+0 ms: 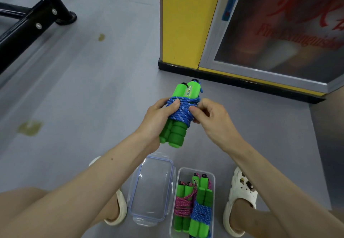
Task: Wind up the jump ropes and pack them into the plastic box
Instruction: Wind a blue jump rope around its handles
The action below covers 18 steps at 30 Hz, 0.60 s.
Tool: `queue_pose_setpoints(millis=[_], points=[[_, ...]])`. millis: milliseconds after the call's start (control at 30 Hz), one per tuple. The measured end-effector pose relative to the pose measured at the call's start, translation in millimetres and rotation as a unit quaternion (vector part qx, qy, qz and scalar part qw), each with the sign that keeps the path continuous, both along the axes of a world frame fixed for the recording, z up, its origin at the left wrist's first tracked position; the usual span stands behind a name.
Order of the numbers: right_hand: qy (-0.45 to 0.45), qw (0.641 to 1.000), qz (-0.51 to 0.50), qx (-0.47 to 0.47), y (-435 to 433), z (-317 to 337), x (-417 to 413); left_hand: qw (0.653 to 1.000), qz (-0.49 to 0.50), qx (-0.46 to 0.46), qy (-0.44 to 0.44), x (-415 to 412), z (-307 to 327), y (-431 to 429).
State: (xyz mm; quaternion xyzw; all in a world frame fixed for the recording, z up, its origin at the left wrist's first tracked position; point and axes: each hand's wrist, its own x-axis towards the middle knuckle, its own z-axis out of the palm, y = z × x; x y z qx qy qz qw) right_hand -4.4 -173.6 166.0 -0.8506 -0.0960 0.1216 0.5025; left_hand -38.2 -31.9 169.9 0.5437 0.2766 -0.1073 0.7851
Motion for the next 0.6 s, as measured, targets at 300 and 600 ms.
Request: queue_pose_setpoints(millis=[300, 600], points=[[-0.043, 0.998, -0.014, -0.036, 5.5, -4.0, -1.3, 0.999, 0.029, 0.014, -0.001, 4.1, -3.0, 3.1], [-0.263, 0.963, -0.015, -0.055, 12.1, -15.8, -5.0, 0.998, 0.065, 0.014, 0.007, 2.2, -9.6, -6.3]])
